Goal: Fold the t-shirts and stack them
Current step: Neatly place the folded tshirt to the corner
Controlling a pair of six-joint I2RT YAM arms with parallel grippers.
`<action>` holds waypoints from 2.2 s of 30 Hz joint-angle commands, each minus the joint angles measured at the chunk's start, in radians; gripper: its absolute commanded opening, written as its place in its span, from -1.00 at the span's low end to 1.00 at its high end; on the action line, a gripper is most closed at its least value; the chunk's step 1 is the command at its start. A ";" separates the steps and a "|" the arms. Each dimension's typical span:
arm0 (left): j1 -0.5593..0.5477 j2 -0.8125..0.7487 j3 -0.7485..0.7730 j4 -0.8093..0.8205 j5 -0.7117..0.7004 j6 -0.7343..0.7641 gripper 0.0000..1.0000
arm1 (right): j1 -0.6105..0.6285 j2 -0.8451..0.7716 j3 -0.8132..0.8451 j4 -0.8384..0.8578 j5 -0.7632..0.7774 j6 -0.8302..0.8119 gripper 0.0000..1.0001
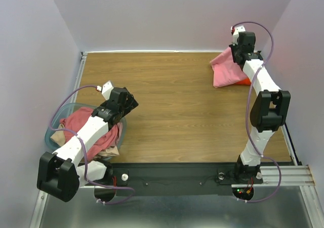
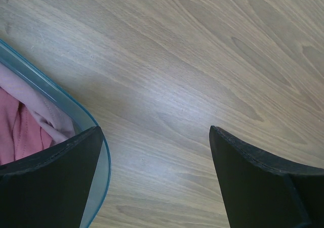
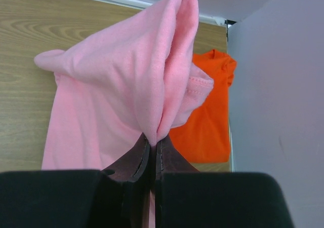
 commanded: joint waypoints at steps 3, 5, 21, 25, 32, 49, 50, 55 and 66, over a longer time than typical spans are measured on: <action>0.006 -0.018 0.013 0.018 -0.025 0.010 0.97 | -0.043 -0.075 0.125 -0.013 0.023 -0.009 -0.99; 0.008 -0.025 0.012 0.016 -0.025 0.010 0.97 | -0.047 -0.077 0.136 -0.020 0.022 -0.004 -0.99; 0.017 -0.006 0.013 0.028 -0.022 0.014 0.97 | -0.108 0.029 0.271 -0.057 -0.046 0.036 -0.99; 0.019 0.023 0.018 0.038 -0.013 0.017 0.97 | -0.123 0.071 0.277 -0.065 -0.055 0.031 -0.99; 0.022 0.055 0.031 0.038 -0.010 0.022 0.97 | -0.145 0.172 0.338 -0.066 -0.059 0.036 -0.99; 0.034 0.094 0.056 0.039 -0.005 0.030 0.97 | -0.235 0.420 0.563 -0.066 0.025 0.073 -0.57; 0.034 0.092 0.058 0.036 -0.007 0.028 0.97 | -0.237 0.428 0.568 -0.065 0.034 0.076 -0.44; 0.034 0.075 0.064 0.025 -0.008 0.027 0.97 | -0.240 0.434 0.593 -0.065 0.050 0.120 0.68; 0.034 -0.078 0.056 0.028 0.054 0.042 0.97 | -0.208 0.016 0.242 -0.072 -0.350 0.425 1.00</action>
